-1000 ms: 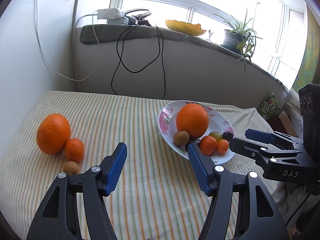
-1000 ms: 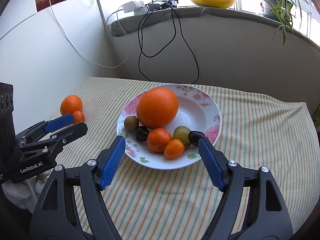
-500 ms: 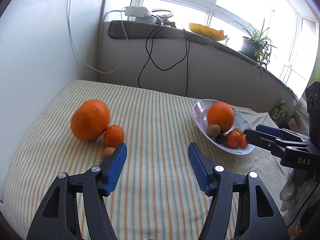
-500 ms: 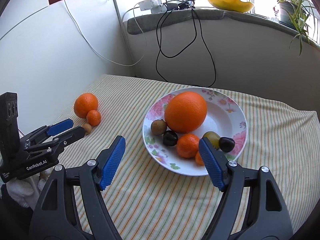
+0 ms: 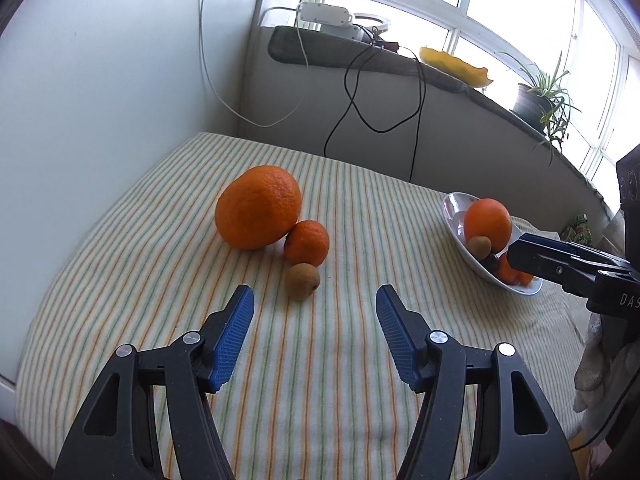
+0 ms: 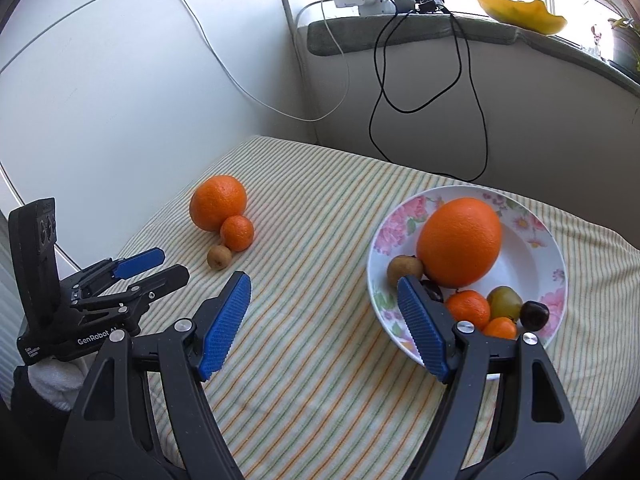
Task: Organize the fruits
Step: 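Move both open tools toward the loose large orange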
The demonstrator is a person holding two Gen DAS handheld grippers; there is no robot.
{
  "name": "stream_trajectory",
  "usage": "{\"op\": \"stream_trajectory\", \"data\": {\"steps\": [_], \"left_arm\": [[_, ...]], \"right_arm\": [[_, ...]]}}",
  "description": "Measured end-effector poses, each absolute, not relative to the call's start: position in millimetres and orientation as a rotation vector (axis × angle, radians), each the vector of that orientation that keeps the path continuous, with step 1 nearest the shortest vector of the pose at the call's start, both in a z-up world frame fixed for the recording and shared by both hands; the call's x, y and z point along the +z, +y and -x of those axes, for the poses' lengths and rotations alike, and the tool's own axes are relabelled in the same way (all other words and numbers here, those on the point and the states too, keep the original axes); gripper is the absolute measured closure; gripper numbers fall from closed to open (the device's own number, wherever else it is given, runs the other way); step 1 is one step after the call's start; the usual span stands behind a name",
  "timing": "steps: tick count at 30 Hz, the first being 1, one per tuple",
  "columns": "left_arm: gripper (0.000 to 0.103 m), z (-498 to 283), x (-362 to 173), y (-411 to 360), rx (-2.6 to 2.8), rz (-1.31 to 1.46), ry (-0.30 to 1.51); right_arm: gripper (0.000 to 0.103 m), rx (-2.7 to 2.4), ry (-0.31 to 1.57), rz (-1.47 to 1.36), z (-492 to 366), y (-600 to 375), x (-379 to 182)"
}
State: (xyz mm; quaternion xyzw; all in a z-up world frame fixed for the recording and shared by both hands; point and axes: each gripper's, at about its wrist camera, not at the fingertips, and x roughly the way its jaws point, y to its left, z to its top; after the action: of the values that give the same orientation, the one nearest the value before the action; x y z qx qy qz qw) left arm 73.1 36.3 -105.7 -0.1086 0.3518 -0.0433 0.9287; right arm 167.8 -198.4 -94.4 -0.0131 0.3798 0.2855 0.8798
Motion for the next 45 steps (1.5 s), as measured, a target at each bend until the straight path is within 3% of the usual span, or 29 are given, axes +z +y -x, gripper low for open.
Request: {"op": "stream_trajectory", "data": {"steps": [34,38,45], "left_arm": [[0.04,-103,-119,84,-0.104,0.356,0.74],[0.04,-112,-121,89,-0.107,0.377,0.746],[0.034,-125,-127,97,-0.118,0.425,0.765]], "right_arm": [[0.025,0.741,0.912,0.008,-227,-95,-109],[0.01,0.751,0.938,-0.039,-240,-88,-114],[0.01,0.767,0.954,-0.042,-255,-69,-115]]}}
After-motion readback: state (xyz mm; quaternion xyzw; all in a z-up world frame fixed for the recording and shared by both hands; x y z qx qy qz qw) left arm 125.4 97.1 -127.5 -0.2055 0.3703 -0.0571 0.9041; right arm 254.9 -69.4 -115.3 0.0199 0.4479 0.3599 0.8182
